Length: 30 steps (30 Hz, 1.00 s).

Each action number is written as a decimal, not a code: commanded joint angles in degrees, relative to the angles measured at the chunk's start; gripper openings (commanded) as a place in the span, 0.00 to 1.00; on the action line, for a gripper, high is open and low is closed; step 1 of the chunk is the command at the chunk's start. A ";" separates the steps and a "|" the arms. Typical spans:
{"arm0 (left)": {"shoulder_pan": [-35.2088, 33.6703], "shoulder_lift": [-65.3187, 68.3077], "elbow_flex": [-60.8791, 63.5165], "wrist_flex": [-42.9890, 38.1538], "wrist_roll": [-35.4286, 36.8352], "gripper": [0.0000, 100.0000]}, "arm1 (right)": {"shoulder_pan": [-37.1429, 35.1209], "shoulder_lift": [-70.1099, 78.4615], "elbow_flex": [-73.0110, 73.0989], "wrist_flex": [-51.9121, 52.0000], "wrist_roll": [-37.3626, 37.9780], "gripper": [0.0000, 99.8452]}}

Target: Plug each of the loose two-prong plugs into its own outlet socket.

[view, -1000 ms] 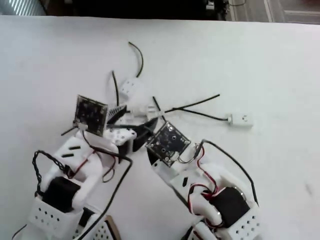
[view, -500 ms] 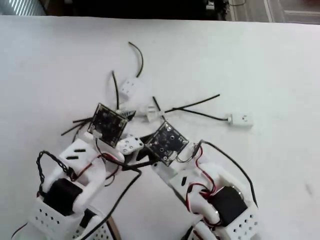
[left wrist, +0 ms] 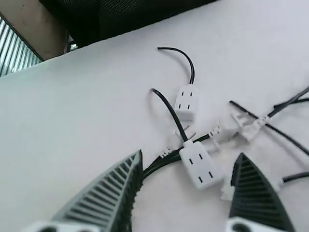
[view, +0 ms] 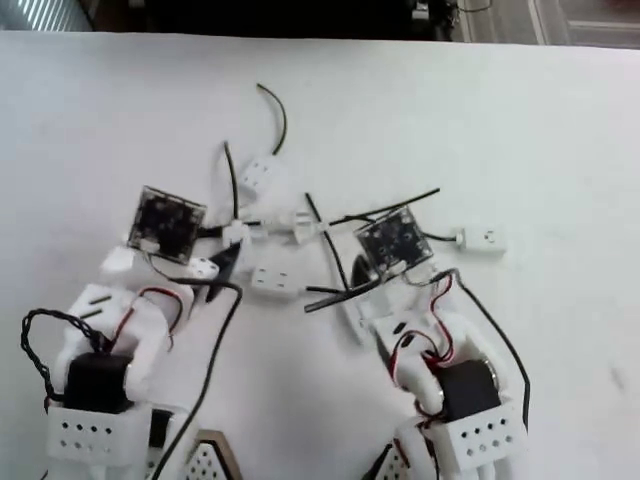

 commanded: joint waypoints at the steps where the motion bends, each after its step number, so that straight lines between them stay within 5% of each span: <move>1: -0.48 0.04 -0.53 2.90 -11.96 0.30 | 2.95 -0.48 1.32 -3.65 -0.79 0.02; 7: -0.48 9.98 -4.40 5.27 -20.92 0.30 | 6.81 -0.48 2.11 -5.41 -1.49 0.02; 18: 6.81 53.49 -37.80 20.57 -36.57 0.30 | 11.30 -0.48 2.11 -6.11 -4.13 0.02; 30: 15.60 76.00 -46.68 15.91 -46.59 0.30 | 17.36 -0.57 3.69 -9.71 -4.13 0.02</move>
